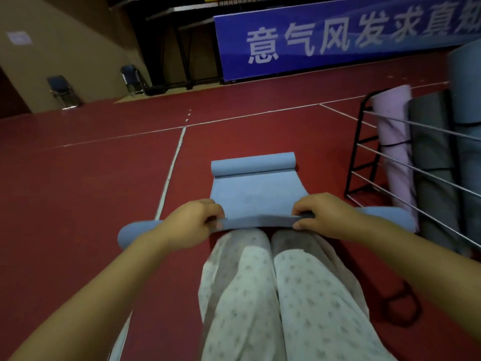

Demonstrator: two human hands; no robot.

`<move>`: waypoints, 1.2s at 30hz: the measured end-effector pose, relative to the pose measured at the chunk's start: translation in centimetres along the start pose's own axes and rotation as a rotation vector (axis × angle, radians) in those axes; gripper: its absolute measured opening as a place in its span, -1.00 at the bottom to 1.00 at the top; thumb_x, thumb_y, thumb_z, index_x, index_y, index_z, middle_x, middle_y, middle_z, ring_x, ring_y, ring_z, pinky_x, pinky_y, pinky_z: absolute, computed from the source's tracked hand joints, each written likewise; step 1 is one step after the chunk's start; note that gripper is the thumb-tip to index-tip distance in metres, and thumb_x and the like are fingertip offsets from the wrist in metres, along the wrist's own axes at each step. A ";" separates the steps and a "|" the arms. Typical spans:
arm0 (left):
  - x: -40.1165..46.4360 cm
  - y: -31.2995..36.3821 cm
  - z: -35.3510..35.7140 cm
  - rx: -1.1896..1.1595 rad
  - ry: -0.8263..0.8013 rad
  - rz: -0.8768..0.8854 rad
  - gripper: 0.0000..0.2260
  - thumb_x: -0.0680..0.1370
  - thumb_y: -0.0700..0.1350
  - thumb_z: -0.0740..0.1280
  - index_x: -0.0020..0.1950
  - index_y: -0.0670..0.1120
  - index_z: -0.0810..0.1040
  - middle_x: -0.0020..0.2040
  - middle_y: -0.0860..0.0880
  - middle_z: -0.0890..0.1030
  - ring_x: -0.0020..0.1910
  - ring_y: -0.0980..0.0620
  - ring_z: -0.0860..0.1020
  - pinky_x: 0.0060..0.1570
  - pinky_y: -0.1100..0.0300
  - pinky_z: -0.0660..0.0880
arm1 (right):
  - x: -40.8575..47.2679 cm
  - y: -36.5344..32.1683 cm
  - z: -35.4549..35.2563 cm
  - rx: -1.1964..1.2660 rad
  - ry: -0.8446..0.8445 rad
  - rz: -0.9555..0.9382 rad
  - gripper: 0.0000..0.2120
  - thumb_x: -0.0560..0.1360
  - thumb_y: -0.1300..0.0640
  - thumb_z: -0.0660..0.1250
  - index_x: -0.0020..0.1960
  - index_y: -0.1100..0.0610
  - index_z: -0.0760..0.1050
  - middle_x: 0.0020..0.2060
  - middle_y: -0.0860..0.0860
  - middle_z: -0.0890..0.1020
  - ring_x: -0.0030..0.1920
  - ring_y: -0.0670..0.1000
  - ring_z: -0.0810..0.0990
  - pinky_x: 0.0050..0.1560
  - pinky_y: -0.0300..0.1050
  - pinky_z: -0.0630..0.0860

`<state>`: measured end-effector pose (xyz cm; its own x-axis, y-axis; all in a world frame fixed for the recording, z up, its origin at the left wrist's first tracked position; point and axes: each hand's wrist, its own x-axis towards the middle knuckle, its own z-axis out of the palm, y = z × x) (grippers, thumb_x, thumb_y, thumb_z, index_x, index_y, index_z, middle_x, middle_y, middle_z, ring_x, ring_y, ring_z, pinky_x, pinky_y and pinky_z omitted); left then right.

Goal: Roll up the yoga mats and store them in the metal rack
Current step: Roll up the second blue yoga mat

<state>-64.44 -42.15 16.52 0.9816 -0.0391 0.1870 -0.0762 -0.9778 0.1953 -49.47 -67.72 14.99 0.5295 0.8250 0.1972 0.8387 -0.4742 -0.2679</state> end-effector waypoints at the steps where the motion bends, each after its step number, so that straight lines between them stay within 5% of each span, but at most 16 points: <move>1: -1.2 0.3 0.3 -0.012 -0.010 0.011 -0.94 0.53 -0.17 0.35 -0.03 -0.12 0.60 -0.17 0.07 0.44 -0.16 0.07 0.44 -0.15 0.24 0.30 | -0.8 -0.4 0.3 -0.005 -0.008 -0.017 -0.82 0.48 0.04 0.39 -0.01 0.14 0.58 -0.08 0.00 0.61 -0.03 0.02 0.54 -0.03 -0.11 0.39; 9: -3.9 2.0 1.0 0.005 -0.129 0.028 -0.85 0.49 -0.11 0.20 -0.05 -0.11 0.52 -0.13 0.08 0.43 -0.13 0.04 0.46 -0.11 0.17 0.37 | -5.3 -0.3 2.8 0.076 -0.030 -0.061 -0.84 0.58 0.08 0.25 0.03 0.14 0.56 -0.10 -0.05 0.55 -0.05 -0.09 0.49 0.01 -0.21 0.39; 13: -2.9 3.3 2.5 -0.050 -0.055 -0.014 -0.73 0.51 -0.17 0.12 0.15 -0.07 0.49 0.08 0.06 0.52 0.02 0.00 0.53 0.01 0.11 0.43 | -5.1 0.3 5.2 0.139 -0.038 0.024 -0.82 0.63 0.06 0.13 -0.09 -0.10 0.46 -0.18 -0.17 0.49 -0.12 -0.11 0.47 -0.09 -0.19 0.34; 18: -1.4 3.3 5.3 -0.167 0.147 0.037 -0.64 0.59 -0.10 0.21 0.34 0.20 0.40 0.13 0.19 0.55 0.00 0.20 0.49 -0.10 0.27 0.42 | -4.3 1.7 6.7 -0.050 0.380 -0.006 -0.67 0.51 -0.01 0.15 0.15 0.06 0.56 -0.09 -0.02 0.63 -0.06 0.02 0.58 0.00 -0.06 0.40; 22: -0.6 1.6 8.6 -0.257 0.119 0.005 -0.70 0.54 0.07 0.10 0.25 0.22 0.39 0.10 0.12 0.52 0.03 0.13 0.53 -0.01 0.10 0.53 | -3.4 0.1 8.0 -0.089 0.591 -0.070 -0.73 0.38 0.21 0.21 -0.02 0.11 0.63 -0.07 0.05 0.61 -0.06 0.01 0.44 -0.07 -0.13 0.22; 29: 1.1 3.0 10.0 0.041 0.270 0.098 -0.81 0.42 -0.13 0.19 -0.08 0.03 0.56 -0.15 0.04 0.52 -0.13 0.01 0.45 -0.15 0.12 0.23 | -3.6 0.0 10.1 0.043 0.499 0.009 -0.67 0.36 0.25 0.15 -0.03 0.16 0.65 -0.14 0.01 0.64 -0.11 -0.02 0.48 -0.09 -0.09 0.54; 33: 0.7 3.2 9.8 -0.122 0.233 0.128 -0.75 0.44 -0.20 0.16 -0.05 -0.10 0.62 -0.15 -0.03 0.58 -0.16 -0.02 0.50 -0.10 0.18 0.39 | -4.9 -0.4 9.6 0.232 0.441 0.105 -0.78 0.42 0.13 0.34 0.03 0.12 0.64 -0.11 -0.08 0.60 -0.06 -0.16 0.43 0.09 -0.49 0.29; 36: 0.1 3.7 9.4 -0.214 0.184 0.084 -0.79 0.49 -0.02 0.25 -0.01 -0.07 0.61 -0.13 0.02 0.58 -0.12 0.10 0.48 -0.06 0.38 0.34 | -4.9 -0.4 9.3 0.287 0.387 0.127 -0.78 0.37 0.05 0.38 -0.02 0.09 0.64 -0.15 -0.15 0.57 -0.07 -0.18 0.44 0.06 -0.57 0.25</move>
<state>-63.02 -47.75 8.21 0.9236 -0.0609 0.3785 -0.2100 -0.9063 0.3667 -53.56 -68.70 5.32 0.6796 0.5660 0.4666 0.7240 -0.4151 -0.5509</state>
